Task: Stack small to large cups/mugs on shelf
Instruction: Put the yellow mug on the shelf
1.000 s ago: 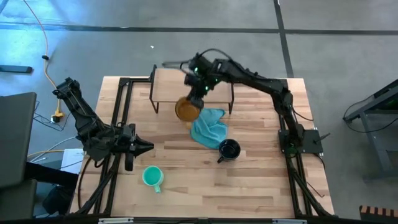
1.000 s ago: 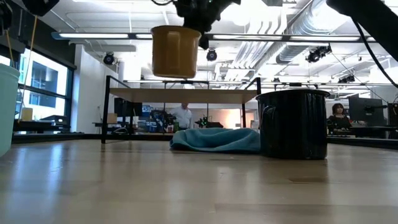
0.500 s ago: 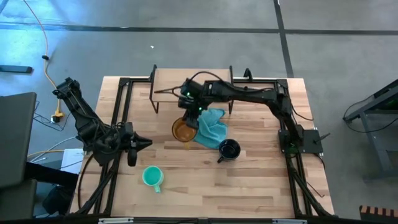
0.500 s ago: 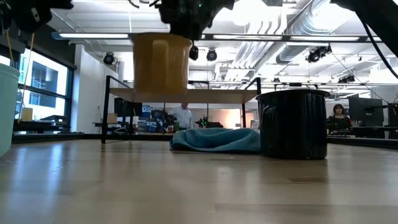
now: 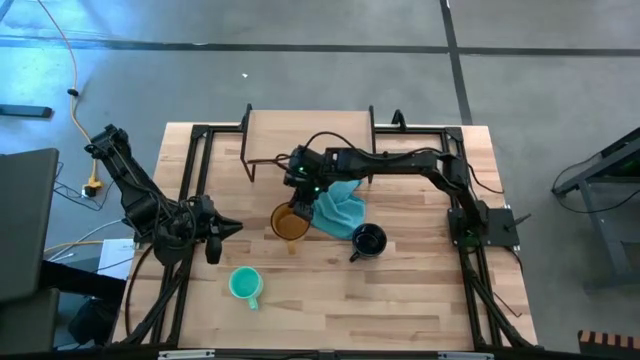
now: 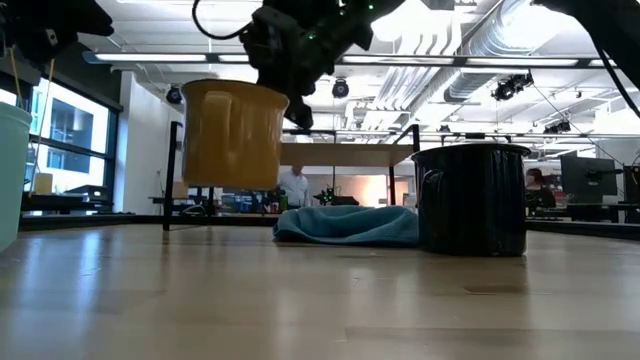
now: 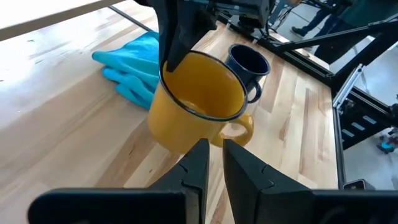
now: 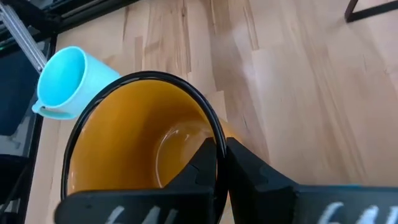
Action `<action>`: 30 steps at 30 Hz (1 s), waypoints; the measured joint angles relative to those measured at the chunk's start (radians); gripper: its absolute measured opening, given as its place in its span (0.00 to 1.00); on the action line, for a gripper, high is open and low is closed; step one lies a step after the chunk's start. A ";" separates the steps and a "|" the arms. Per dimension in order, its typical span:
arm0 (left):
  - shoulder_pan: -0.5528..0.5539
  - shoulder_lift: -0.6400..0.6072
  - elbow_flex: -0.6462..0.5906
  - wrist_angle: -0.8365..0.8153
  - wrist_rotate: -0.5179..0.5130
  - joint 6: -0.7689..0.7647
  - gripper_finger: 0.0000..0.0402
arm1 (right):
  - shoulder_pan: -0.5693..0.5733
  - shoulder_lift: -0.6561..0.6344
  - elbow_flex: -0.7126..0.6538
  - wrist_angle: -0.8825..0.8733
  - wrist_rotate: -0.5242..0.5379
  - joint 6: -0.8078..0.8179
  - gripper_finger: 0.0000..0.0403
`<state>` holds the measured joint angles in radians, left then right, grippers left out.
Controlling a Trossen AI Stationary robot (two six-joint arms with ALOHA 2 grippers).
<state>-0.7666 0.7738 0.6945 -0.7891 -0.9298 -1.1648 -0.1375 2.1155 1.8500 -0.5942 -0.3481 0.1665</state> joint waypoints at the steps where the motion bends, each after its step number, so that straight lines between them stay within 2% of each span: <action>1: 0.000 0.000 0.000 0.000 0.000 0.000 0.09 | 0.000 0.000 0.000 -0.001 0.002 -0.001 0.00; 16: 0.000 0.000 0.000 0.000 0.021 -0.011 0.09 | -0.011 -0.004 0.011 -0.045 -0.011 -0.006 0.00; 25: 0.000 0.000 0.000 0.003 0.021 -0.019 0.09 | -0.061 -0.010 0.193 -0.264 0.005 -0.091 0.00; 30: 0.000 0.001 0.000 0.008 0.021 -0.022 0.09 | -0.104 -0.010 0.323 -0.433 0.051 -0.149 0.00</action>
<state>-0.7666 0.7746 0.6945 -0.7815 -0.9085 -1.1869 -0.2417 2.1052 2.1728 -1.0274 -0.2973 0.0177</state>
